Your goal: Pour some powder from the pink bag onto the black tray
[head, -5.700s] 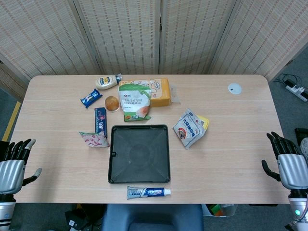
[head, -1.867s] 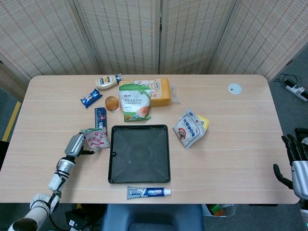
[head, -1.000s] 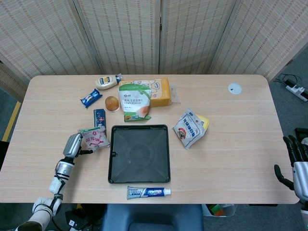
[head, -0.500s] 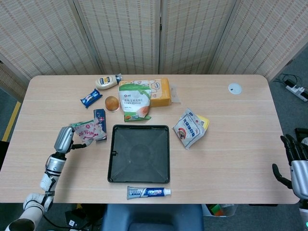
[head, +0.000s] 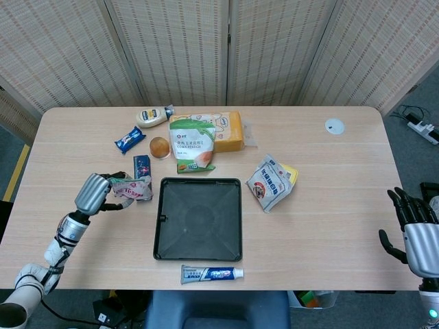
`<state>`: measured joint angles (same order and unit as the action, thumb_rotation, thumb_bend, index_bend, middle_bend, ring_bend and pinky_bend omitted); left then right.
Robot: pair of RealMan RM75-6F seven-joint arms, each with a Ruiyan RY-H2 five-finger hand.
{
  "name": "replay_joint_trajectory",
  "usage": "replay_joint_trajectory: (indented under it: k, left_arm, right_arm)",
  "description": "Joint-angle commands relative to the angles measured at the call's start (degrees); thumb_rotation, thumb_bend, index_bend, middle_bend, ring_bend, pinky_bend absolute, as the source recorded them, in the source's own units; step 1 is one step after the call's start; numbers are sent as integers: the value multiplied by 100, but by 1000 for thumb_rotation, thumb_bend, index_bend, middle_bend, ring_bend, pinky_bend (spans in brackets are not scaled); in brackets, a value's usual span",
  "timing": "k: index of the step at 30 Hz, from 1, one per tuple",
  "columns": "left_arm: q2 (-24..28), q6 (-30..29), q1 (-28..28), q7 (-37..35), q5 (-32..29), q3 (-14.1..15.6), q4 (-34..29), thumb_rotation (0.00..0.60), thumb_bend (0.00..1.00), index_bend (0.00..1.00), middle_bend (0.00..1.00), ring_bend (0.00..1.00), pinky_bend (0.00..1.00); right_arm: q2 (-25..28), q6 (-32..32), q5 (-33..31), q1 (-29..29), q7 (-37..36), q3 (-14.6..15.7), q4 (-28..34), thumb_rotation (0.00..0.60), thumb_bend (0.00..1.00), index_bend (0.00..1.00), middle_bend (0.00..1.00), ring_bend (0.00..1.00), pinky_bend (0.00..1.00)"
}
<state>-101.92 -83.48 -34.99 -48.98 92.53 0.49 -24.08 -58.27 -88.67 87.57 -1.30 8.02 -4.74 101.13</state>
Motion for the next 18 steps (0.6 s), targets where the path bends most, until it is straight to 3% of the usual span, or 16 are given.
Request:
replay_joint_trajectory:
  k: [1, 10, 18]
  left_arm:
    - [439, 146, -159, 733, 258, 218, -695, 600, 747, 678, 699, 697, 749]
    - [1341, 635, -489, 2879, 555, 354, -2492, 600, 748, 678, 713, 718, 767]
    - [1815, 1158, -724, 4862, 671, 311, -3586, 600, 749, 659, 713, 721, 777]
  right_arm:
    - [9, -18, 26, -12, -23, -8, -14, 547, 422, 0, 103, 141, 133]
    - [-6, -71, 40, -9, -187, -13, -148, 547, 420, 0, 103, 141, 133]
    - [-62, -109, 57, 7, -317, 6, -276, 547, 421, 0, 103, 141, 133]
